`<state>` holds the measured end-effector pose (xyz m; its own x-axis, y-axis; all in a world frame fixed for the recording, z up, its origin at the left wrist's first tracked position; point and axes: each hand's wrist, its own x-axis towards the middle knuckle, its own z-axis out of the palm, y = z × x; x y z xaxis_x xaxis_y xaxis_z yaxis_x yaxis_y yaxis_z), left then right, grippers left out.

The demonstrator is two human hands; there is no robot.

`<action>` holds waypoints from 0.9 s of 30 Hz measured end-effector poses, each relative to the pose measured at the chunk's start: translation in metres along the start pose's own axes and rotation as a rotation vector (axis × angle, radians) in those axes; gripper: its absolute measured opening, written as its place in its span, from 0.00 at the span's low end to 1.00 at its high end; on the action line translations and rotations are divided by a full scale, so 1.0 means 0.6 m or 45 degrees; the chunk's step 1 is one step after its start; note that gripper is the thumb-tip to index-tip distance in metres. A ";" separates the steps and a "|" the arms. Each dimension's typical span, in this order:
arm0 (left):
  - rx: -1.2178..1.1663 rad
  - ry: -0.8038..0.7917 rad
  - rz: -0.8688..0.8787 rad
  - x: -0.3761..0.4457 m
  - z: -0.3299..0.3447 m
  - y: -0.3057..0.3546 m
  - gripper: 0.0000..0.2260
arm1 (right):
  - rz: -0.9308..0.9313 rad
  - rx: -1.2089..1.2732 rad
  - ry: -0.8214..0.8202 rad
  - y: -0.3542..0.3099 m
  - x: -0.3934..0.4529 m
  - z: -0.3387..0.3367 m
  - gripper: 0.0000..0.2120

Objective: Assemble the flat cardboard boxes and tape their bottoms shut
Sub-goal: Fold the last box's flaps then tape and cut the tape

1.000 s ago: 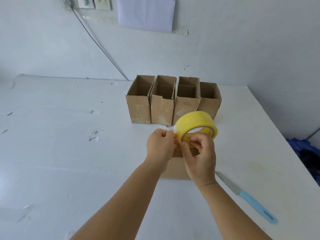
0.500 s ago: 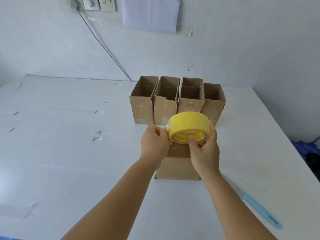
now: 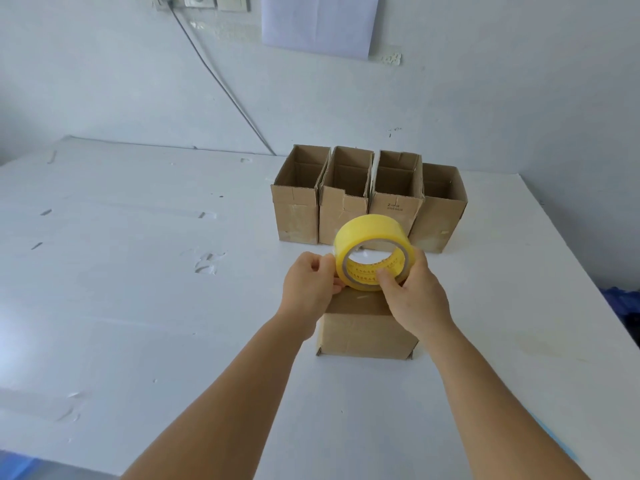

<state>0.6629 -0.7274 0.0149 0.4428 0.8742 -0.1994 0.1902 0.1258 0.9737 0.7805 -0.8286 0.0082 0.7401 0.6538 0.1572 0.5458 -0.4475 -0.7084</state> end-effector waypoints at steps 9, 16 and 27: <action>-0.025 -0.091 0.010 0.019 -0.043 -0.006 0.09 | -0.005 0.319 0.181 0.016 -0.002 -0.008 0.15; -0.097 -0.046 -0.010 0.023 -0.058 -0.029 0.09 | -0.041 0.218 -0.014 0.018 -0.001 -0.002 0.18; 0.091 -0.042 -0.022 0.039 -0.080 -0.060 0.14 | -0.157 0.267 0.211 0.003 -0.013 0.008 0.18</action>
<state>0.6244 -0.6889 -0.0192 0.4672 0.8562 -0.2206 0.2596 0.1057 0.9599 0.7741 -0.8317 0.0026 0.7368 0.5793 0.3486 0.5550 -0.2238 -0.8012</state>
